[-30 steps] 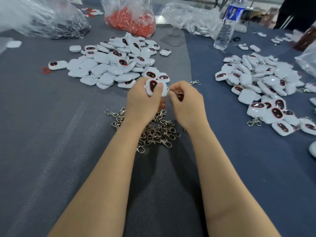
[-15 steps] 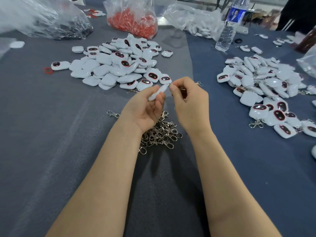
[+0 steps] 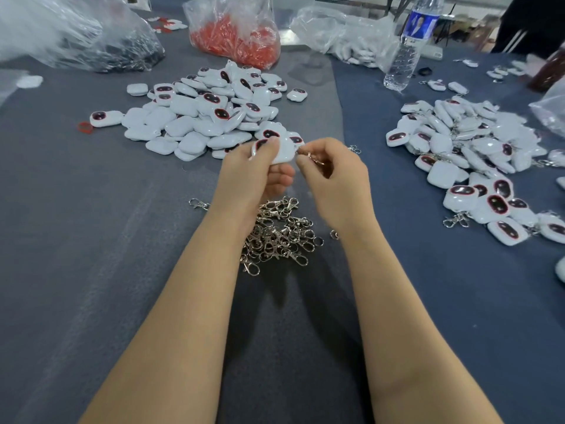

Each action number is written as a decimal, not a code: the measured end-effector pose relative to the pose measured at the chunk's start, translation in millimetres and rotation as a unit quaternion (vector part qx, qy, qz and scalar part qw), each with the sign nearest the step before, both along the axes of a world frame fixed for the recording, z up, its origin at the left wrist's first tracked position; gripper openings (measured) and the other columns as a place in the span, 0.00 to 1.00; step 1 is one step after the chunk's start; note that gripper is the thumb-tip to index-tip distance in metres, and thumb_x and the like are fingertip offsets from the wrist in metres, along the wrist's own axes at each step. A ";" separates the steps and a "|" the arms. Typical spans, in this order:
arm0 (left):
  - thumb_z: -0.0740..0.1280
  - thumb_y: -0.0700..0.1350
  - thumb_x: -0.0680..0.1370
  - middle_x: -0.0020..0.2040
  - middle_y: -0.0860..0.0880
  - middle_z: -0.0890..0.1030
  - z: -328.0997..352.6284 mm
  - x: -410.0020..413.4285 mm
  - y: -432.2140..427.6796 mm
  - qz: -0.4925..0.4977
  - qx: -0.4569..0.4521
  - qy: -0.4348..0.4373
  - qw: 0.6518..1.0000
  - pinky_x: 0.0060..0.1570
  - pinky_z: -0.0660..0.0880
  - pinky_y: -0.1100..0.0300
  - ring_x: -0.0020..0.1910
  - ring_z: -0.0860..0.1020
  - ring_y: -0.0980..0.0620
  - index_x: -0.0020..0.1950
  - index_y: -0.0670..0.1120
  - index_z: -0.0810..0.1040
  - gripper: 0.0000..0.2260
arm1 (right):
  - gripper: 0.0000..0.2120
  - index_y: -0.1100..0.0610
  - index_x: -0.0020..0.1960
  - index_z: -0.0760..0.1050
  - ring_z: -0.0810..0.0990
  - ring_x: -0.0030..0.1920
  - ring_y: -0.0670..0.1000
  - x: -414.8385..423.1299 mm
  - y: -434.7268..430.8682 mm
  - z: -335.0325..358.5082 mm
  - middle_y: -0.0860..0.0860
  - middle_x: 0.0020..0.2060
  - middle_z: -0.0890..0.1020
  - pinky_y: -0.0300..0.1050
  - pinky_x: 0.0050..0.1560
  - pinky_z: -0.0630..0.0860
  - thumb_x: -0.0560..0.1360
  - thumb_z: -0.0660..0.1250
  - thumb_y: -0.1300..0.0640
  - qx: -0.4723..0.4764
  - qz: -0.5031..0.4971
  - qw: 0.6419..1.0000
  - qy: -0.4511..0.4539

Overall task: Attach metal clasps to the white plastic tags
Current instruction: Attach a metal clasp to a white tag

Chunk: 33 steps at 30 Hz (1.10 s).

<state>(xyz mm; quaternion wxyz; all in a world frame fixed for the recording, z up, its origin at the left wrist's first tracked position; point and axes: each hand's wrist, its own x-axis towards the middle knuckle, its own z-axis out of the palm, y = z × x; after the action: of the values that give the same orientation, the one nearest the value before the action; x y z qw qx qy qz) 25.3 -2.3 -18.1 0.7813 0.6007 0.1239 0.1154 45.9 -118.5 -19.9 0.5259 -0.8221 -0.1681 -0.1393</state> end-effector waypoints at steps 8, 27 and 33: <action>0.63 0.42 0.74 0.26 0.50 0.76 0.4 -2.1 9.6 -0.230 -0.496 0.103 0.831 0.20 0.71 0.69 0.21 0.75 0.59 0.49 0.38 0.74 0.09 | 0.05 0.55 0.45 0.76 0.75 0.39 0.38 -1.8 5.1 -0.7 0.42 0.38 0.78 0.29 0.43 0.70 0.75 0.68 0.64 0.071 0.004 0.997 -0.042; 0.62 0.44 0.80 0.24 0.51 0.78 6.3 -4.9 4.4 -0.026 0.014 -0.014 0.999 0.22 0.70 0.68 0.21 0.74 0.58 0.43 0.45 0.75 0.07 | 0.04 0.63 0.43 0.75 0.71 0.37 0.48 -0.1 2.3 -4.9 0.50 0.35 0.76 0.37 0.40 0.67 0.77 0.64 0.64 -0.066 -0.010 0.994 -0.091; 0.63 0.44 0.79 0.28 0.48 0.78 2.5 -7.2 4.9 0.000 0.168 -0.053 0.984 0.24 0.71 0.66 0.23 0.76 0.55 0.49 0.45 0.75 0.04 | 0.05 0.63 0.43 0.74 0.72 0.38 0.51 0.7 -1.5 -4.4 0.53 0.36 0.77 0.42 0.41 0.68 0.77 0.63 0.64 -0.106 0.010 0.992 -0.066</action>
<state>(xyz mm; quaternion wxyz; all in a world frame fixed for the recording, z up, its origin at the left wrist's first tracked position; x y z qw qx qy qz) 18.2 2.5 -15.5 0.6752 0.7162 0.0611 0.1657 46.6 -120.0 -24.3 0.4252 -0.8603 -0.2245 -0.1696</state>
